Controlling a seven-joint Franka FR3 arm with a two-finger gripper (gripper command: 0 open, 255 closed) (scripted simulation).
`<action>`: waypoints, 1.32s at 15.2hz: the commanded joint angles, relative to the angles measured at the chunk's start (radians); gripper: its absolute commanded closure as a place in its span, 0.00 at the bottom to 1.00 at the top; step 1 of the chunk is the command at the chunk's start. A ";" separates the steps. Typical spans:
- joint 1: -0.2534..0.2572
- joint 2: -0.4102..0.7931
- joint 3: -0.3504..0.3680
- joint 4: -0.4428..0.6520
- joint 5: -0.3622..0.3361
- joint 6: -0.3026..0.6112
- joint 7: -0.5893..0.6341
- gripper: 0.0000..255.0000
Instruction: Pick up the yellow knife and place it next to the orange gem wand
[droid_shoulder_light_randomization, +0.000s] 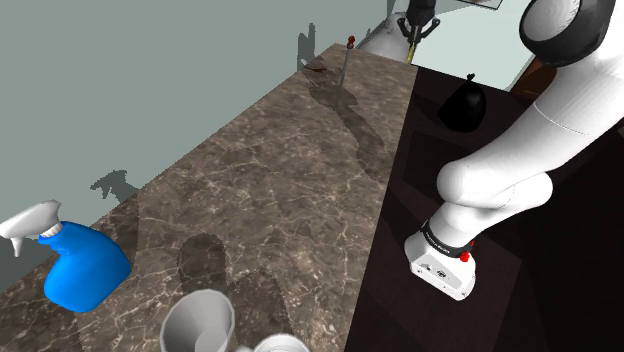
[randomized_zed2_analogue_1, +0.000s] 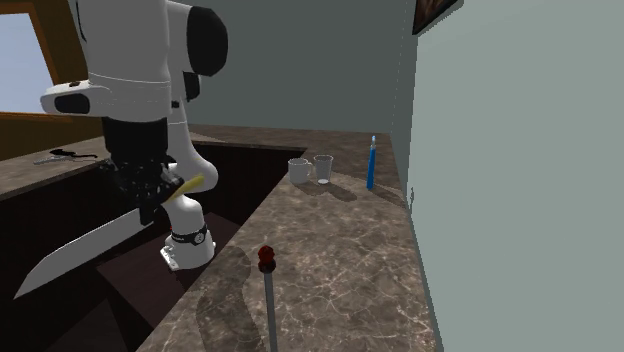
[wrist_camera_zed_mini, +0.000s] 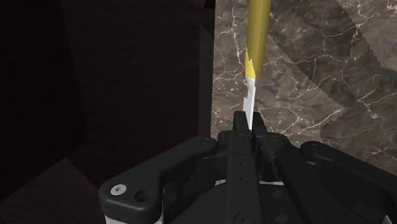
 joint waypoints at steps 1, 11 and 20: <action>-0.001 -0.009 -0.002 -0.038 0.002 0.030 0.001 1.00; -0.002 -0.030 -0.004 -0.197 0.006 0.167 0.015 1.00; -0.002 -0.029 -0.005 -0.316 0.004 0.287 0.030 1.00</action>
